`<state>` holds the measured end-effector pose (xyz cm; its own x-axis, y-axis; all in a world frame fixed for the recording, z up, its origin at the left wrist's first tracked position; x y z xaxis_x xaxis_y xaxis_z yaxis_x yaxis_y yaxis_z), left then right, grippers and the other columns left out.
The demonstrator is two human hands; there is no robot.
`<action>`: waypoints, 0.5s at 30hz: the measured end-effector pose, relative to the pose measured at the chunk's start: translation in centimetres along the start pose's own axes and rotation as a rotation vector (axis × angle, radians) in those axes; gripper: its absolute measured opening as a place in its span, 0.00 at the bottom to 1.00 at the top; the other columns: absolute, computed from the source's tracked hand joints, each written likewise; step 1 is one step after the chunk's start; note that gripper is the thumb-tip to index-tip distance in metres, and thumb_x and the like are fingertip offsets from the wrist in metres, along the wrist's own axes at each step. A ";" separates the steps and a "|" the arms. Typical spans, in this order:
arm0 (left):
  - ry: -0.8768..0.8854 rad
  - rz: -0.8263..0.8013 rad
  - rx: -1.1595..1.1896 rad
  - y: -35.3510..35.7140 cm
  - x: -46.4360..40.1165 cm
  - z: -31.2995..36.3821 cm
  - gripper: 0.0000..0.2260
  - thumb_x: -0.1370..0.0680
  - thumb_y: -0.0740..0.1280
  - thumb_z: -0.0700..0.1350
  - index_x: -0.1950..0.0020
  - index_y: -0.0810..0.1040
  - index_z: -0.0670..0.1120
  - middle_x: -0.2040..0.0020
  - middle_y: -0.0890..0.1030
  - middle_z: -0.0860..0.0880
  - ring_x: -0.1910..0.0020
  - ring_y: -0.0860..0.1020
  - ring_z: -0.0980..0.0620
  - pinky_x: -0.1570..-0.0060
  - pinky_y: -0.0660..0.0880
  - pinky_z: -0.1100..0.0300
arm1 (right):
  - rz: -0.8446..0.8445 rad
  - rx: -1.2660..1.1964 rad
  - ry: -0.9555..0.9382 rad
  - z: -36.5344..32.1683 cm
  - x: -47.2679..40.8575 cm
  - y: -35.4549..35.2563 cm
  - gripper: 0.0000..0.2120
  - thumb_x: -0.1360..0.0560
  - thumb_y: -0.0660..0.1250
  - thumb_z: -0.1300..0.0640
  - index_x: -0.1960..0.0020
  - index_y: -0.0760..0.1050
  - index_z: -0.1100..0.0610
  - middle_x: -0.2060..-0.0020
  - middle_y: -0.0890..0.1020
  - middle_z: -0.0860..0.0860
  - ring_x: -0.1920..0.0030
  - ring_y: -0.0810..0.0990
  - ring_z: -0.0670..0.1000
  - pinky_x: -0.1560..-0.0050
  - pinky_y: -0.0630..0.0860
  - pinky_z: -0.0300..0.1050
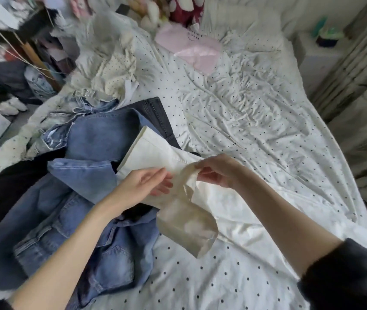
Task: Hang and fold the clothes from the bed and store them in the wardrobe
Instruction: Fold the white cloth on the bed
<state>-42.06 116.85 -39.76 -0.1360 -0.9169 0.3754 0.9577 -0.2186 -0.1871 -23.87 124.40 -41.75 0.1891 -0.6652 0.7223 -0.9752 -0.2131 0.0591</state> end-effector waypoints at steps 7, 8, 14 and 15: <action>-0.101 0.019 -0.414 -2.9 0.8 1.0 0.32 0.39 0.61 0.77 0.44 0.73 0.59 0.47 0.78 0.63 0.46 0.77 0.61 0.47 0.74 0.61 | 0.013 -0.135 -0.070 -3.6 -2.7 5.2 0.06 0.27 0.63 0.73 0.50 0.73 0.72 0.72 0.81 0.63 0.72 0.83 0.56 0.72 0.80 0.42; -0.120 0.070 -0.497 -3.3 0.2 0.7 0.28 0.36 0.64 0.74 0.45 0.73 0.57 0.49 0.78 0.61 0.47 0.77 0.59 0.47 0.75 0.57 | 0.003 -0.132 -0.102 -3.8 -2.8 5.7 0.06 0.26 0.63 0.72 0.50 0.73 0.72 0.68 0.82 0.63 0.70 0.83 0.56 0.70 0.80 0.43; 0.035 0.484 -0.724 -8.3 -3.8 -0.8 0.07 0.20 0.58 0.42 0.58 0.68 0.45 0.62 0.73 0.48 0.56 0.74 0.40 0.61 0.68 0.52 | 0.131 0.195 -0.340 -2.2 -4.2 5.5 0.11 0.22 0.61 0.59 0.43 0.76 0.63 0.47 0.80 0.60 0.49 0.79 0.55 0.43 0.77 0.50; 0.048 0.529 -0.716 -9.5 -4.3 -0.9 0.05 0.20 0.57 0.42 0.55 0.69 0.45 0.61 0.73 0.48 0.55 0.74 0.41 0.60 0.68 0.52 | 0.207 0.316 -0.415 -1.4 -4.0 5.0 0.12 0.21 0.61 0.59 0.42 0.76 0.63 0.45 0.80 0.60 0.46 0.79 0.55 0.43 0.75 0.46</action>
<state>-50.81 122.58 -40.38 0.2533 -0.9664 0.0436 0.5124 0.0958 -0.8534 -29.66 127.00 -43.43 0.0888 -0.9281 0.3615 -0.9270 -0.2098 -0.3108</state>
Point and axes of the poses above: each hand's wrist, its own x-axis away from the middle knuckle, its own y-axis out of the palm, z = x × y, the point moved 4 cm from there along -x, towards the middle knuckle
